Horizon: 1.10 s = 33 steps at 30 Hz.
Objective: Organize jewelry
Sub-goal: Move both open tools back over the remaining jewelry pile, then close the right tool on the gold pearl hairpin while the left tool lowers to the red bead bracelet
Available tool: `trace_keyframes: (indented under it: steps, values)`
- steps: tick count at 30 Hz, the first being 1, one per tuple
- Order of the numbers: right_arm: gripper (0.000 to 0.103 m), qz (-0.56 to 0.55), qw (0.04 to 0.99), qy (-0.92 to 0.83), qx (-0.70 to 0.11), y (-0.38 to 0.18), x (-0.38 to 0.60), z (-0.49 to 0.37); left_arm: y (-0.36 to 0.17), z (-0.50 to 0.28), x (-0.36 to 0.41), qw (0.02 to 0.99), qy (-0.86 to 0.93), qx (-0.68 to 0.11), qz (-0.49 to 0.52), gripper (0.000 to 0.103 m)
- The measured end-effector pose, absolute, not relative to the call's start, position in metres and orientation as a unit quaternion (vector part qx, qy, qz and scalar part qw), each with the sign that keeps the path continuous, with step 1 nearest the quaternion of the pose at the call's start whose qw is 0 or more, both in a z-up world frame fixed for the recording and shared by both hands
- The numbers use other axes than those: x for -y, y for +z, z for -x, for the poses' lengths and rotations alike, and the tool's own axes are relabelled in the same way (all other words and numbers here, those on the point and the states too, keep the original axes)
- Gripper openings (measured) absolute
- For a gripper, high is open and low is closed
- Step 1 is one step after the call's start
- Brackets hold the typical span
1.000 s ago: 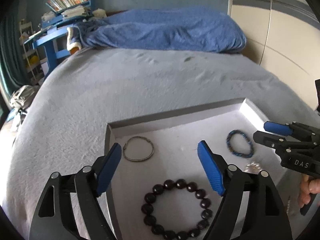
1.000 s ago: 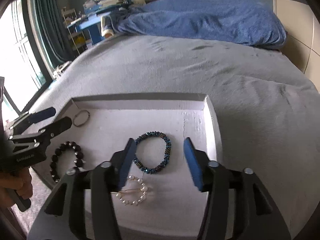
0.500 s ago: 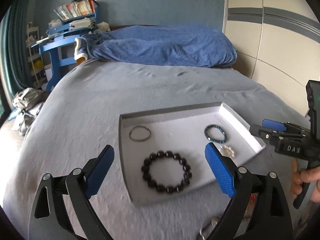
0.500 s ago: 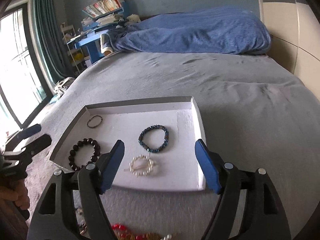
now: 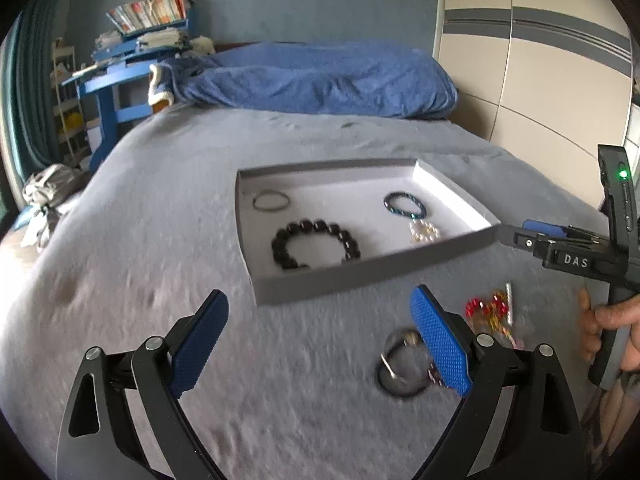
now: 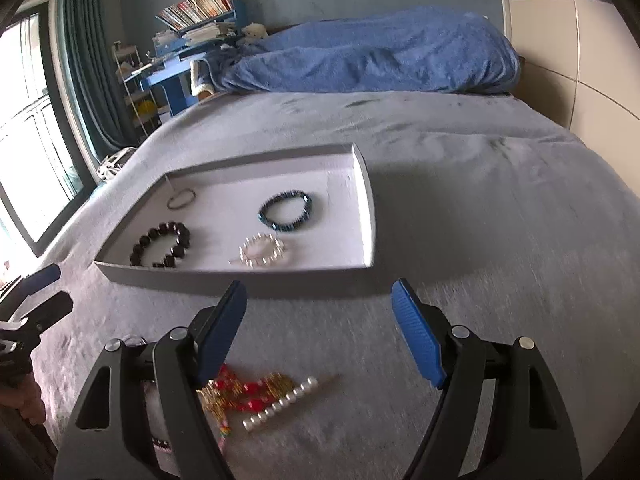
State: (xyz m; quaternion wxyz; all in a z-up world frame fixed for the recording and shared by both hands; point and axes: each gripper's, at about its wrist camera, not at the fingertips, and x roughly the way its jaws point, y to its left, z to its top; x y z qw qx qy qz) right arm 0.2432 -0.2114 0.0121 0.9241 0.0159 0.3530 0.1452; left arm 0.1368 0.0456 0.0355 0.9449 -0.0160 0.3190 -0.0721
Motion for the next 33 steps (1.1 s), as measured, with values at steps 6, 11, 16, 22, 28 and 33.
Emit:
trace_keyframes:
  steps: [6,11,16,22,28,33]
  values:
    - [0.074,-0.03,0.922,0.134,-0.362,-0.001,0.224,-0.231,0.021,-0.123,-0.029,0.938,-0.116,-0.328,0.004,0.091]
    - [0.074,-0.036,0.919,0.123,-0.372,-0.011,0.232,-0.217,0.016,-0.109,-0.001,0.931,-0.166,-0.324,-0.013,0.09]
    - [0.074,-0.043,0.917,0.121,-0.377,-0.016,0.238,-0.206,0.01,-0.102,0.023,0.923,-0.199,-0.326,-0.032,0.086]
    - [0.074,-0.031,0.914,0.134,-0.382,-0.019,0.23,-0.192,0.001,-0.104,0.033,0.918,-0.193,-0.343,-0.05,0.07]
    - [0.056,-0.02,0.909,0.147,-0.39,-0.023,0.222,-0.193,-0.002,-0.107,0.029,0.916,-0.191,-0.351,-0.034,0.056]
    - [0.038,-0.017,0.903,0.156,-0.399,-0.026,0.217,-0.196,-0.002,-0.107,0.027,0.916,-0.192,-0.352,-0.031,0.056]
